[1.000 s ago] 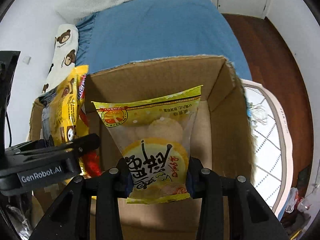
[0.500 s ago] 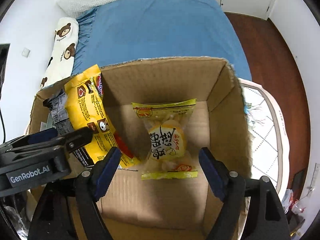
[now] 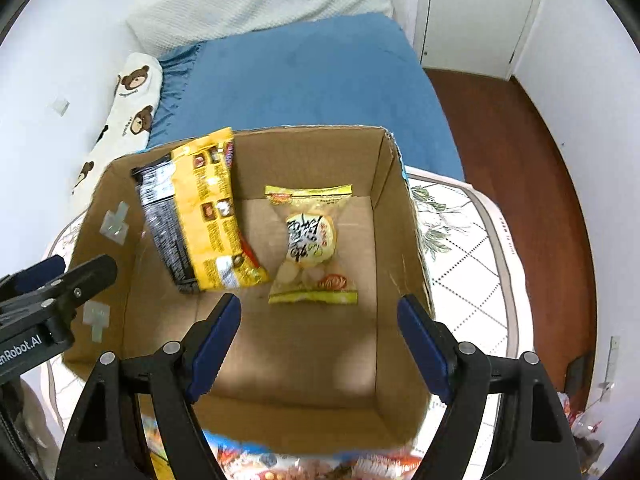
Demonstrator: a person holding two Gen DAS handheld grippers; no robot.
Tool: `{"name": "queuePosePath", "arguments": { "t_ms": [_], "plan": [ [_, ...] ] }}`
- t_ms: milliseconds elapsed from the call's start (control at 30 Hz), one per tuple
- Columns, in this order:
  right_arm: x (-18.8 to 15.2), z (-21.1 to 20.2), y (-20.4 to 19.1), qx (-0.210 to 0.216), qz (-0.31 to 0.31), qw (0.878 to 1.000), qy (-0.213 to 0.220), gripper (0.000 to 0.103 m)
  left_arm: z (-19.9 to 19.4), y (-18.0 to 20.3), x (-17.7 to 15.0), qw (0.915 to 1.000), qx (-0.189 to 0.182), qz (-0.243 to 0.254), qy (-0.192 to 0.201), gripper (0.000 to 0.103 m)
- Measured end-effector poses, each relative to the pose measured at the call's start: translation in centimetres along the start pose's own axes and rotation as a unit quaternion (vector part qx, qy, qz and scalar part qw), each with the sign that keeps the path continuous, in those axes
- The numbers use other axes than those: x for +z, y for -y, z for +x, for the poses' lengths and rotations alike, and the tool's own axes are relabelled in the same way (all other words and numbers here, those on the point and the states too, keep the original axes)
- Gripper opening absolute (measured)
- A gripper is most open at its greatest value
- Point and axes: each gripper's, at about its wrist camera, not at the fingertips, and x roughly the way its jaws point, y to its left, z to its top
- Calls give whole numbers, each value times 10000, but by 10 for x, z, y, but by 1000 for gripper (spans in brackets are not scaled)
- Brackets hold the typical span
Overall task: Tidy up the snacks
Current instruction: 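Move both tools back over the snack pile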
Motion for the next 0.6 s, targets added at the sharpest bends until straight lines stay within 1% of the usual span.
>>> {"name": "queuePosePath", "arguments": {
  "t_ms": [133,433,500,600],
  "plan": [
    [-19,-30,-8,-20,-63,9996,277,83,-30,3,-19,9996,30,94,271,90],
    [-58,-92,-17,128,39,9974,702,83,-90,-1,-59,9977,-34,92,676,90],
    [-67,-104,-18,172,74,9970,757,83,-99,-2,-69,9972,-47,79,738,90],
    [-86,-119,-17,279,135,9965,782,83,-107,-7,-86,9974,-129,17,702,90]
  ]
}}
